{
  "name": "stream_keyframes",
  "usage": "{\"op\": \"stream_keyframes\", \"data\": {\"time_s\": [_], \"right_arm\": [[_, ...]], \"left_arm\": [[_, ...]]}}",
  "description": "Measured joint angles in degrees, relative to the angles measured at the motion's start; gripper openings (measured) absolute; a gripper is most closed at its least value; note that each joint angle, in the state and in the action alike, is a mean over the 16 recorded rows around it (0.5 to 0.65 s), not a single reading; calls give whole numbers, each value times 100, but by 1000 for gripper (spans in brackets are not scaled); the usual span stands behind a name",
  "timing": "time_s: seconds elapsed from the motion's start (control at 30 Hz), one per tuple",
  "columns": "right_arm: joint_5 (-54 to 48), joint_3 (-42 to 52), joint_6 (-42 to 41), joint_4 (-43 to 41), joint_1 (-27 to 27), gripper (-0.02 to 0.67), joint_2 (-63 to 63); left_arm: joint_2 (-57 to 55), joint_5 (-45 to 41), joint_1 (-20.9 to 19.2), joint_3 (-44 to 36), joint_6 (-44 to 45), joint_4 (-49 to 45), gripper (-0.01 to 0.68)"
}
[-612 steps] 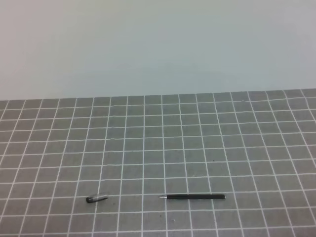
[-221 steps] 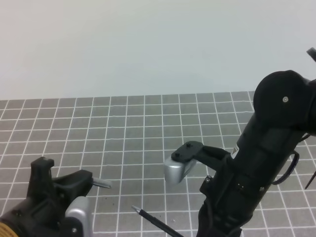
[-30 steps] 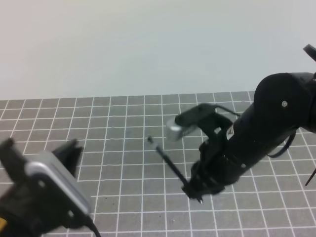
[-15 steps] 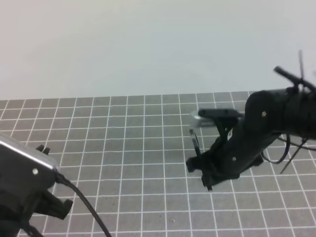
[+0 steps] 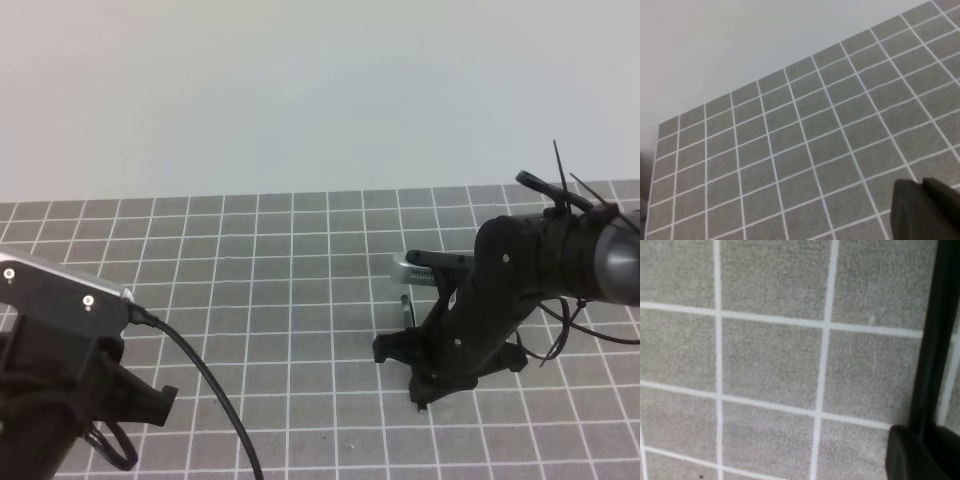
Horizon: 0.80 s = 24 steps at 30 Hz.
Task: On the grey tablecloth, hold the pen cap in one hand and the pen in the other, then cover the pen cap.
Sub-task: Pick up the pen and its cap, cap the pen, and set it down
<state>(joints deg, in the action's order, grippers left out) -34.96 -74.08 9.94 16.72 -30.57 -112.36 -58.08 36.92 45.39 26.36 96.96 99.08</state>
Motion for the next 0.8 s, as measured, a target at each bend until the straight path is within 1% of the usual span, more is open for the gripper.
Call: {"op": "stream_keyframes", "data": {"time_s": [0.17,0.33,0.53,0.67,0.8], "right_arm": [[5,-1,155,-50,0,121,-54],[-9,-5,141,-105,0,192,-67],[-108,-10,44,-163,0,272,1],[-210,-12,-23,-225,0,301,173],[-369,-12,-81,-361,0,311,466]], "left_arm": [[-29,61,2,63,-39,9,8],[55,138,6,86,-130,-55,8],[403,133,11,90,-16,-134,8],[826,-41,12,84,209,-140,8],[1343,-370,12,43,597,-113,7]]}}
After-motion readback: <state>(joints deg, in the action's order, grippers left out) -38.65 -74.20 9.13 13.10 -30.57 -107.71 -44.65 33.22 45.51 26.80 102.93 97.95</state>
